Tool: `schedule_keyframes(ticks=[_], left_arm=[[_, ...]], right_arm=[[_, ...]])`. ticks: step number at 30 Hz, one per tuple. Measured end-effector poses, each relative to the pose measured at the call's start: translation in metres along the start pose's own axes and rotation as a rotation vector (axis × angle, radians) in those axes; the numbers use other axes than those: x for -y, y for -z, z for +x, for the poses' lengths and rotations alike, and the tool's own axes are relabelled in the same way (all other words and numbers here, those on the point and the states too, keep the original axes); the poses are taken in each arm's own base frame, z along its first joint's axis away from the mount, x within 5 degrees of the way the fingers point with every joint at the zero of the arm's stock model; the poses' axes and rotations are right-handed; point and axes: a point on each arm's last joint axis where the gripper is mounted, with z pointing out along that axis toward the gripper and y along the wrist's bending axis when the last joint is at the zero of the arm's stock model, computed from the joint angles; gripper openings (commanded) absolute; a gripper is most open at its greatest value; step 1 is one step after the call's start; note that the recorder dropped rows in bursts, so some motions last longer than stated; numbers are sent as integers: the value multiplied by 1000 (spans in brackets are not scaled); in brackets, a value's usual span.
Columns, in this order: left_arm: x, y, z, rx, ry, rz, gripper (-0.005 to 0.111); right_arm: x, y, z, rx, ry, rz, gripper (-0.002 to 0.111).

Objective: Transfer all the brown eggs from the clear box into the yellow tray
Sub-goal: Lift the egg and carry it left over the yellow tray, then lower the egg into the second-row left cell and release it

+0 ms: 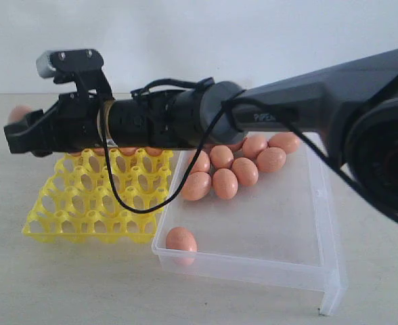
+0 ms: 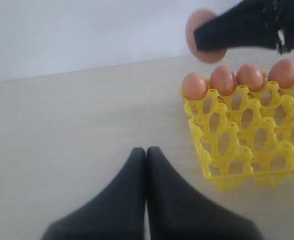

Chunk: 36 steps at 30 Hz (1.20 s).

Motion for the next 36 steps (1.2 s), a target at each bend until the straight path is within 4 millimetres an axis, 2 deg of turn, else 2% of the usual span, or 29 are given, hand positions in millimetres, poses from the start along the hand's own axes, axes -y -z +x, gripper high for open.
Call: schedule_keyframes(ticks=[3,6,13,17,22,29,36], left_arm=[[0,0,0,0,0,0,-4],[0,0,0,0,0,0,-4],[0,0,0,0,0,0,-4],[0,0,0,0,0,0,-4],[0,0,0,0,0,0,-4],[0,0,0,0,0,0,-4],[0,0,0,0,0,0,-4]], right_arm=[[12,-13,21,-38,5,7,0],[20,-21,30,-50,43,21,0],[33,-24,21,-69,124,170,0],[44,-21,24,-100,133,254,0],[43,-26,33,-102,141,205,0],[42,-27,33,-89,155,175,0],[51,-37,39,-91,164,204,0]])
